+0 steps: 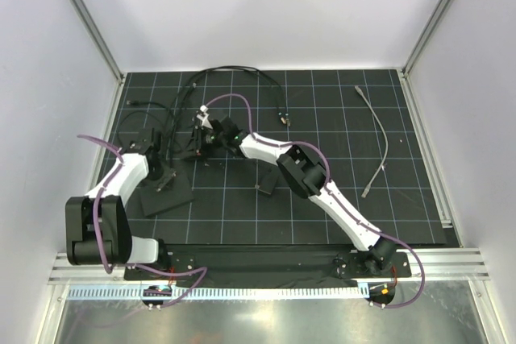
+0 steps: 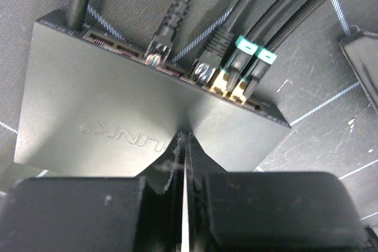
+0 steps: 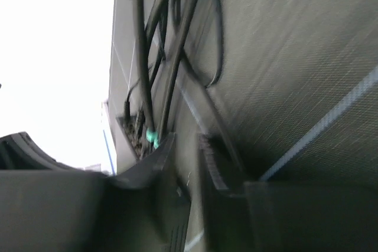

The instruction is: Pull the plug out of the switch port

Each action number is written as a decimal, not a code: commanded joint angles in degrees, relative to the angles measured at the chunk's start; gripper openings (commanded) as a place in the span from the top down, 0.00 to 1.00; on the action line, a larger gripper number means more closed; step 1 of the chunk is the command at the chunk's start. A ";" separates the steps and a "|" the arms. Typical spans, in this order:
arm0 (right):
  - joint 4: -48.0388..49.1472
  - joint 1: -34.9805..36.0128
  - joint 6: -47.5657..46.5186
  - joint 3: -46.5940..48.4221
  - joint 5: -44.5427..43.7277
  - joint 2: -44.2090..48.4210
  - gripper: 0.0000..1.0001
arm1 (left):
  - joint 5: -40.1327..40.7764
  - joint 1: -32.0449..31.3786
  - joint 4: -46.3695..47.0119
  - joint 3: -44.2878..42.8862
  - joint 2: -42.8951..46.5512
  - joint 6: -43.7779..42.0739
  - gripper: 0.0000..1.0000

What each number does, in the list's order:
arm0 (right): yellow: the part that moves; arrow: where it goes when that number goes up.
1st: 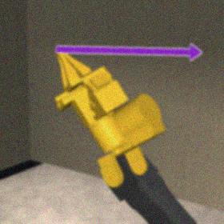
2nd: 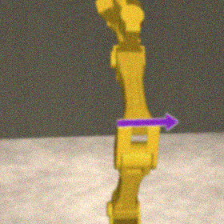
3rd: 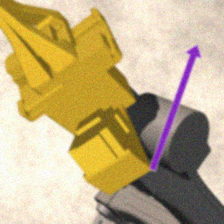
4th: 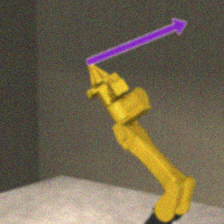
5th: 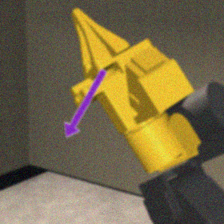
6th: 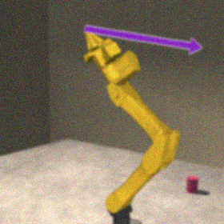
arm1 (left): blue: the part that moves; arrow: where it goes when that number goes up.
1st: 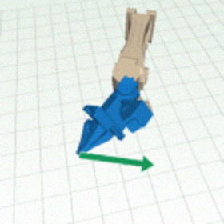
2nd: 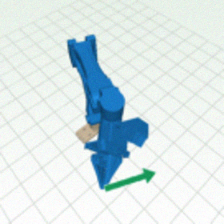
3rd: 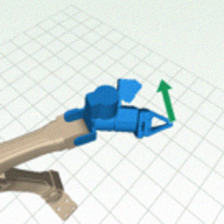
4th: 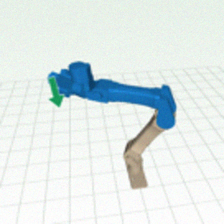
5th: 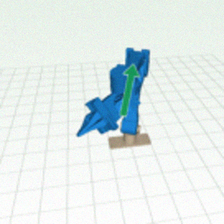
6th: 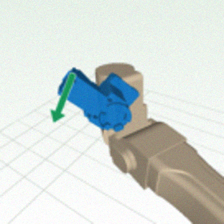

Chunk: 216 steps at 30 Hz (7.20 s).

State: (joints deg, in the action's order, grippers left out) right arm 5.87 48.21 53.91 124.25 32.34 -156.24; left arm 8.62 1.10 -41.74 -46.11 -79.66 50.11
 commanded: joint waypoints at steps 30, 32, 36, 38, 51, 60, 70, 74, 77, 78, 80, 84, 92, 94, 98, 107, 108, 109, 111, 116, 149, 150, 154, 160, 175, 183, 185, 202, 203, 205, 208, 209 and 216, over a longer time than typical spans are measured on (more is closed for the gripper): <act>9.25 3.12 0.76 -11.48 15.83 4.99 0.56 | -0.27 0.04 -1.59 8.84 6.98 3.86 0.96; 8.81 3.30 0.58 -10.44 15.65 4.20 0.56 | -0.62 0.04 -1.24 9.45 6.18 4.38 0.98; 8.11 3.74 0.49 -9.46 15.12 2.88 0.56 | -1.42 0.04 -0.01 10.51 6.00 4.82 0.99; 7.84 4.00 0.49 -8.59 15.21 2.26 0.56 | -1.06 0.04 0.07 10.69 6.00 4.91 0.99; 5.12 5.32 0.50 -7.18 14.60 0.33 0.60 | -0.45 0.04 -0.01 10.78 5.83 4.74 1.00; 1.26 6.02 -0.03 -7.00 11.88 -1.08 0.64 | 0.17 0.04 -0.01 10.51 5.30 4.74 1.00; -2.19 7.16 1.63 -10.49 2.13 0.41 0.99 | 1.48 0.04 -2.64 9.72 3.99 7.28 1.00; 2.38 7.52 1.30 -16.83 -7.79 5.06 0.99 | 2.19 0.04 -5.28 9.98 1.44 8.51 1.00; 0.53 9.09 -8.00 -18.33 -23.43 8.85 0.99 | 1.58 0.04 -5.11 10.60 -0.23 8.52 1.00; 0.98 9.19 -8.55 -18.60 -24.94 8.76 0.99 | 1.22 0.04 -5.20 10.69 -0.67 8.34 1.00; 2.30 9.19 -8.74 -18.51 -26.18 8.50 0.99 | 1.05 0.04 -5.28 10.51 -1.46 8.08 1.00; 9.66 7.79 0.27 -20.96 -19.18 8.59 0.99 | 1.75 0.04 -5.37 10.69 -1.21 7.29 1.00; 26.10 3.22 15.51 -27.21 -14.14 10.43 0.99 | 1.75 0.13 -4.76 11.48 -0.41 7.28 1.00; 27.96 1.90 19.45 -27.13 -14.50 9.47 0.99 | 1.75 0.04 -4.93 11.39 -0.58 7.11 1.00; 20.63 1.45 13.70 -21.51 -15.02 8.32 0.99 | 1.48 0.04 -4.93 11.48 -0.15 7.02 1.00; -0.40 1.36 -5.64 -19.19 -8.17 18.84 0.99 | 0.43 0.04 -3.97 8.32 3.27 2.72 1.00; -1.90 1.28 -8.96 -21.04 -7.82 21.92 0.99 | 0.60 -0.05 -3.88 7.88 5.72 2.11 1.00; -3.57 1.28 -10.65 -23.76 -7.55 26.82 0.99 | 0.61 0.04 -3.27 7.61 6.87 1.67 1.00; -5.52 0.84 -12.77 -27.19 -6.77 31.42 0.99 | 0.61 -0.05 -2.39 7.17 10.64 0.87 0.99; -11.30 -1.01 -13.65 -31.08 -3.95 42.40 0.99 | 1.57 0.04 -3.09 4.63 14.18 -0.97 1.00; -35.23 2.85 -35.98 -5.68 -32.07 22.49 0.47 | -15.99 -0.05 7.97 6.20 25.06 -8.80 0.70; -34.09 3.29 -35.72 -5.59 -32.07 22.13 0.47 | -16.53 -0.05 8.51 6.64 25.69 -8.71 0.69; -32.23 4.44 -35.37 -4.46 -35.15 19.76 0.46 | -18.11 -0.05 9.22 7.96 27.27 -8.45 0.67; -35.84 5.50 -35.36 3.98 -37.25 13.16 0.52 | -18.20 0.04 8.43 7.61 27.19 -8.89 0.67; -33.64 5.94 -35.89 10.14 -39.54 7.89 0.58 | -17.94 0.04 8.07 8.14 27.98 -8.80 0.66; -34.25 6.28 -35.80 13.56 -39.46 5.08 0.63 | -17.94 0.04 7.90 8.23 28.42 -8.71 0.67; -34.87 6.72 -36.50 15.14 -40.07 3.50 0.65 | -17.94 0.04 7.81 8.31 28.59 -8.62 0.66; -44.27 7.34 -50.47 11.55 -60.10 21.14 0.99 | -17.85 -0.05 7.55 8.67 29.73 -7.83 0.66; -46.28 7.25 -51.00 11.02 -61.07 25.51 0.99 | -17.68 0.04 7.55 8.67 29.91 -7.83 0.66; -49.01 6.90 -51.36 10.23 -62.82 29.31 0.99 | -17.50 -0.05 7.46 8.67 30.35 -7.74 0.66; -54.02 5.67 -52.06 6.91 -65.11 36.26 0.99 | -17.59 -0.05 7.46 8.67 30.70 -7.74 0.66; -55.69 5.06 -52.41 5.67 -66.16 37.93 0.99 | -17.67 -0.05 7.37 8.58 30.62 -7.74 0.66; -55.71 -6.24 -48.92 -12.24 -71.80 54.80 0.99 | -17.85 0.04 7.28 8.05 30.00 -7.22 0.65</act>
State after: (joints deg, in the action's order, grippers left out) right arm -47.40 47.83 3.53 118.83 -34.17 -103.37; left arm -8.62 1.15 -35.44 -37.58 -49.87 42.74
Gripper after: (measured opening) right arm 0.052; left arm 0.350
